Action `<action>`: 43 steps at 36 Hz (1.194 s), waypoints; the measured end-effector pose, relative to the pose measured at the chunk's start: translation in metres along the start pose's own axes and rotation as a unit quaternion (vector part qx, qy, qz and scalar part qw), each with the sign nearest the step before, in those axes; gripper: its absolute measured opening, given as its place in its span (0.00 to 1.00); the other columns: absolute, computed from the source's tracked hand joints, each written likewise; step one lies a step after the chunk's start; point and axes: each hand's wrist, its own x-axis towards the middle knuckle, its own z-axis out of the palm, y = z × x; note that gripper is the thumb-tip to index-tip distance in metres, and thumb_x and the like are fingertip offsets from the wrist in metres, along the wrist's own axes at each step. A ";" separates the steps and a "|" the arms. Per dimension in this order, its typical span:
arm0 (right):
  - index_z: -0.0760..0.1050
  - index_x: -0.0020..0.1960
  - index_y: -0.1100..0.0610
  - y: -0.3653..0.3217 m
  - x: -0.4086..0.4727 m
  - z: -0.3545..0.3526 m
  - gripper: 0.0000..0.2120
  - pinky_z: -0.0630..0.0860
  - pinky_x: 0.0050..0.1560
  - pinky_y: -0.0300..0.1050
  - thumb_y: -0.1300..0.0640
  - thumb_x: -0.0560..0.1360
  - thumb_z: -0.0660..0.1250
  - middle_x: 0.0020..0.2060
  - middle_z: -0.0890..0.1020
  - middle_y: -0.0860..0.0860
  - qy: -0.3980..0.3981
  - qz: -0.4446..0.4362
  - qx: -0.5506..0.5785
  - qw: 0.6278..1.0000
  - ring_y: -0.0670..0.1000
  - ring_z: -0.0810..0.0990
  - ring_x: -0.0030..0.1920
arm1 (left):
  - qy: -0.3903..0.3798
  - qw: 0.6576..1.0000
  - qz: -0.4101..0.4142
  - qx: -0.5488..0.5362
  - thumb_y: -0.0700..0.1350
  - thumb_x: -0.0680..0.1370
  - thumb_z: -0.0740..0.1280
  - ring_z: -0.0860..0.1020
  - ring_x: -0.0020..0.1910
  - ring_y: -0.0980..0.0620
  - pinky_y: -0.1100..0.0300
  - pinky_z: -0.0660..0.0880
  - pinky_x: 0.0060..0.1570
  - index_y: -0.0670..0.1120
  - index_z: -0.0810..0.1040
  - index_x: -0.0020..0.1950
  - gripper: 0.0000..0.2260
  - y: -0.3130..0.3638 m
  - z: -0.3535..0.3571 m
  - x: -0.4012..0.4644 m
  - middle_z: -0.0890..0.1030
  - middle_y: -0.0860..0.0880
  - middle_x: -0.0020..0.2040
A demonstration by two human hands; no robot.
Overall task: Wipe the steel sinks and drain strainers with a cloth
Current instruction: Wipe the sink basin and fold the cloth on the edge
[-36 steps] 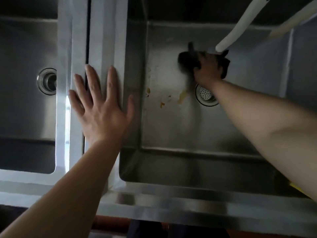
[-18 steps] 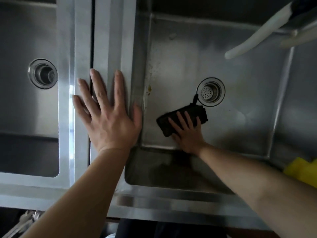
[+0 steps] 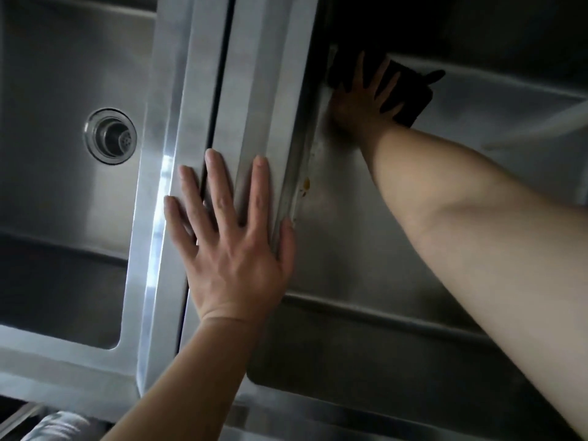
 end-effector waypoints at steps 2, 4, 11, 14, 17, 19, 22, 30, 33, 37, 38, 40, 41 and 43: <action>0.40 0.80 0.40 0.000 -0.006 0.009 0.29 0.35 0.73 0.72 0.40 0.83 0.47 0.80 0.37 0.52 -0.035 -0.054 -0.032 0.997 0.60 0.33 0.79 | -0.003 1.000 -0.001 0.000 0.61 0.81 0.57 0.47 0.79 0.32 0.34 0.47 0.76 0.53 0.49 0.82 0.33 0.000 0.000 0.000 0.49 0.38 0.82; 0.41 0.80 0.39 0.005 -0.018 0.019 0.28 0.35 0.73 0.71 0.40 0.83 0.48 0.81 0.37 0.50 -0.060 -0.086 -0.049 0.993 0.58 0.33 0.79 | -0.007 1.000 -0.003 0.001 0.61 0.80 0.56 0.47 0.79 0.32 0.33 0.47 0.75 0.53 0.49 0.82 0.33 0.000 -0.001 0.000 0.48 0.38 0.82; 0.44 0.81 0.40 0.075 -0.120 0.059 0.29 0.39 0.75 0.67 0.39 0.83 0.50 0.81 0.40 0.51 -0.089 -0.186 -0.165 0.965 0.57 0.37 0.80 | 0.000 1.000 -0.013 -0.001 0.60 0.80 0.58 0.48 0.79 0.32 0.34 0.47 0.75 0.53 0.50 0.82 0.33 0.004 -0.004 0.000 0.49 0.38 0.82; 0.42 0.80 0.39 0.112 -0.181 0.079 0.28 0.38 0.75 0.67 0.40 0.83 0.49 0.81 0.39 0.51 -0.128 -0.238 -0.197 0.943 0.57 0.35 0.80 | 0.001 1.000 -0.013 -0.004 0.60 0.80 0.58 0.48 0.79 0.32 0.34 0.46 0.76 0.54 0.49 0.82 0.33 0.003 -0.003 0.000 0.49 0.39 0.82; 0.40 0.80 0.37 0.134 -0.212 0.092 0.27 0.36 0.74 0.67 0.40 0.84 0.46 0.81 0.38 0.50 -0.164 -0.260 -0.221 0.926 0.55 0.29 0.77 | 0.004 1.000 -0.015 0.001 0.59 0.80 0.58 0.48 0.79 0.32 0.34 0.47 0.76 0.54 0.49 0.82 0.33 0.003 -0.003 0.000 0.50 0.38 0.81; 0.40 0.79 0.36 0.137 -0.207 0.092 0.26 0.34 0.73 0.66 0.40 0.84 0.46 0.81 0.38 0.49 -0.169 -0.261 -0.212 0.926 0.54 0.30 0.78 | 0.004 1.000 -0.015 0.003 0.59 0.80 0.58 0.48 0.79 0.32 0.33 0.48 0.75 0.54 0.50 0.82 0.33 0.003 -0.002 0.000 0.50 0.39 0.81; 0.45 0.79 0.35 0.120 -0.176 0.084 0.26 0.36 0.74 0.65 0.40 0.83 0.49 0.81 0.42 0.48 -0.122 -0.232 -0.177 0.949 0.55 0.37 0.80 | 0.009 1.000 -0.012 0.007 0.60 0.80 0.57 0.49 0.79 0.33 0.33 0.49 0.75 0.53 0.50 0.82 0.33 0.002 0.000 0.000 0.50 0.39 0.81; 0.42 0.79 0.37 0.001 0.006 0.023 0.29 0.36 0.71 0.74 0.41 0.81 0.47 0.81 0.39 0.51 -0.024 -0.049 -0.012 0.998 0.60 0.34 0.79 | 0.022 1.000 -0.006 0.005 0.59 0.79 0.59 0.48 0.79 0.33 0.34 0.48 0.75 0.53 0.51 0.82 0.34 -0.001 0.005 0.000 0.51 0.38 0.81; 0.42 0.80 0.37 -0.021 0.026 0.017 0.31 0.39 0.70 0.76 0.43 0.80 0.50 0.81 0.39 0.53 0.004 -0.028 -0.032 0.999 0.62 0.35 0.79 | 0.031 0.999 -0.002 0.010 0.59 0.79 0.59 0.50 0.79 0.32 0.33 0.49 0.75 0.52 0.53 0.82 0.33 -0.001 0.006 0.001 0.53 0.38 0.81; 0.41 0.80 0.38 -0.020 0.019 0.019 0.32 0.37 0.69 0.76 0.44 0.80 0.52 0.81 0.37 0.53 0.015 -0.033 -0.033 0.999 0.62 0.33 0.79 | 0.032 0.999 0.003 0.013 0.59 0.80 0.59 0.50 0.79 0.32 0.33 0.50 0.75 0.52 0.53 0.82 0.33 -0.002 0.007 -0.001 0.53 0.38 0.81; 0.41 0.80 0.38 -0.018 0.019 0.018 0.33 0.36 0.69 0.77 0.44 0.80 0.53 0.80 0.37 0.53 0.007 -0.041 -0.035 0.999 0.62 0.33 0.78 | 0.034 0.999 0.003 0.013 0.59 0.80 0.59 0.50 0.79 0.32 0.33 0.49 0.75 0.52 0.53 0.82 0.33 -0.002 0.007 -0.001 0.53 0.38 0.81; 0.42 0.80 0.38 -0.012 0.015 0.014 0.33 0.36 0.70 0.77 0.44 0.80 0.53 0.81 0.38 0.53 -0.022 -0.049 -0.038 0.998 0.61 0.32 0.78 | 0.030 0.999 0.002 0.013 0.59 0.79 0.59 0.49 0.79 0.32 0.34 0.49 0.75 0.52 0.52 0.82 0.33 -0.001 0.007 -0.001 0.52 0.38 0.81; 0.43 0.80 0.38 -0.008 0.009 0.013 0.32 0.36 0.70 0.77 0.44 0.80 0.53 0.81 0.38 0.52 -0.031 -0.056 -0.041 0.997 0.61 0.32 0.79 | 0.028 1.000 0.001 0.013 0.59 0.79 0.59 0.49 0.79 0.32 0.34 0.48 0.75 0.52 0.52 0.82 0.34 -0.001 0.006 -0.001 0.52 0.38 0.81; 0.44 0.80 0.38 0.003 -0.008 0.021 0.31 0.35 0.71 0.75 0.41 0.81 0.52 0.81 0.39 0.51 -0.044 -0.081 -0.059 0.994 0.59 0.33 0.79 | 0.027 1.000 -0.001 0.016 0.59 0.80 0.59 0.49 0.79 0.33 0.34 0.48 0.75 0.53 0.51 0.82 0.33 0.000 0.005 -0.001 0.51 0.38 0.81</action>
